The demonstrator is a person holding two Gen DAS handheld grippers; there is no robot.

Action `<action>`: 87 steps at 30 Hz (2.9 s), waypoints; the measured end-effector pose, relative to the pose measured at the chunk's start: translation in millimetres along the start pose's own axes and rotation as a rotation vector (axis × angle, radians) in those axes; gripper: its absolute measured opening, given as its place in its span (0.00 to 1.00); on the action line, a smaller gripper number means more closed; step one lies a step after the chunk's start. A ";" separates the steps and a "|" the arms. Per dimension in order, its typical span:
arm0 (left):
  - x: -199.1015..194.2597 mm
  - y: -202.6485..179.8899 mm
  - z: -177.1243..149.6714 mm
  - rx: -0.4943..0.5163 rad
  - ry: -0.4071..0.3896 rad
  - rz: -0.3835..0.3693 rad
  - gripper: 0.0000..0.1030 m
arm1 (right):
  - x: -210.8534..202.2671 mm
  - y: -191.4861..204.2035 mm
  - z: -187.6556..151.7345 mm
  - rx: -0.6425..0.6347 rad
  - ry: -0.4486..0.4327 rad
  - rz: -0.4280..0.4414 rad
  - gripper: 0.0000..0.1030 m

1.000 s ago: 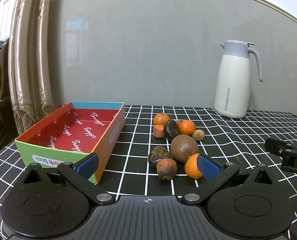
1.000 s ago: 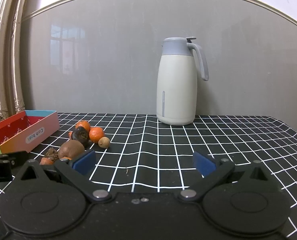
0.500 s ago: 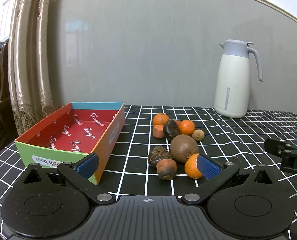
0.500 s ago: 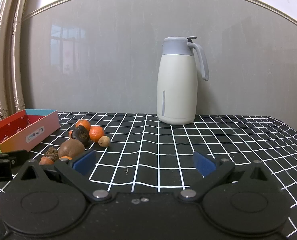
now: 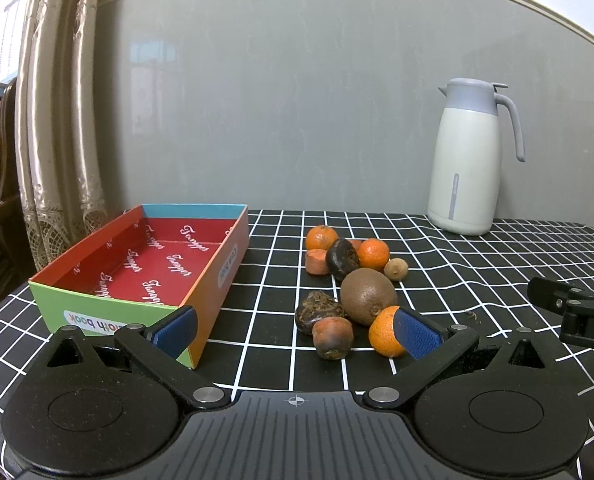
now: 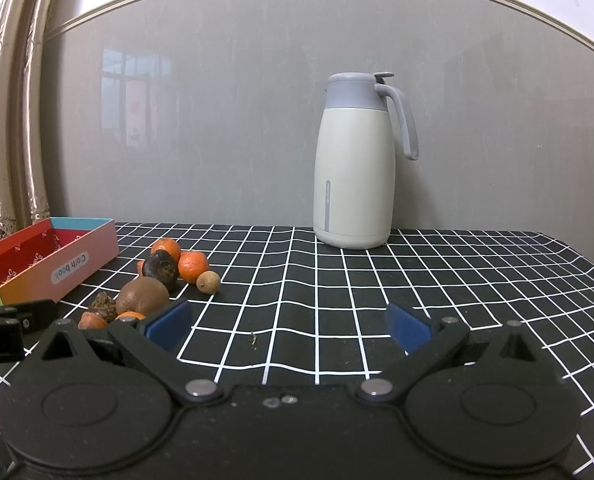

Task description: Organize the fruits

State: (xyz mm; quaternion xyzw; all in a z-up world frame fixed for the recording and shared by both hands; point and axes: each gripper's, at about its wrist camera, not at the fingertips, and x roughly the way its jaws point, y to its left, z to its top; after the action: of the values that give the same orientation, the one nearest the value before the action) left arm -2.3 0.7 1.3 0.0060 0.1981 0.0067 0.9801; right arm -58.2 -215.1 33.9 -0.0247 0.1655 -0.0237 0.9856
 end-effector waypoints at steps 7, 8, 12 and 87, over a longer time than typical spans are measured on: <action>22.2 -11.1 1.5 0.030 0.046 -0.007 1.00 | 1.3 -1.8 -0.2 0.010 -0.004 -0.023 1.00; 24.9 -11.9 1.2 0.026 0.054 -0.015 1.00 | 1.6 -3.1 -0.3 0.012 -0.003 -0.027 1.00; 34.3 -16.2 0.0 0.014 0.074 -0.026 1.00 | 2.4 -7.3 -0.8 0.014 0.001 -0.038 1.00; 0.3 92.0 17.9 -0.061 -0.078 0.277 1.00 | 17.9 45.9 10.1 0.019 0.018 0.099 1.00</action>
State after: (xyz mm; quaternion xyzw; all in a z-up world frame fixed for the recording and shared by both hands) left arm 3.9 92.5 19.0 0.0037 0.1569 0.1475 0.9765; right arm -36.2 -169.9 35.0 -0.0067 0.1753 0.0231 0.9842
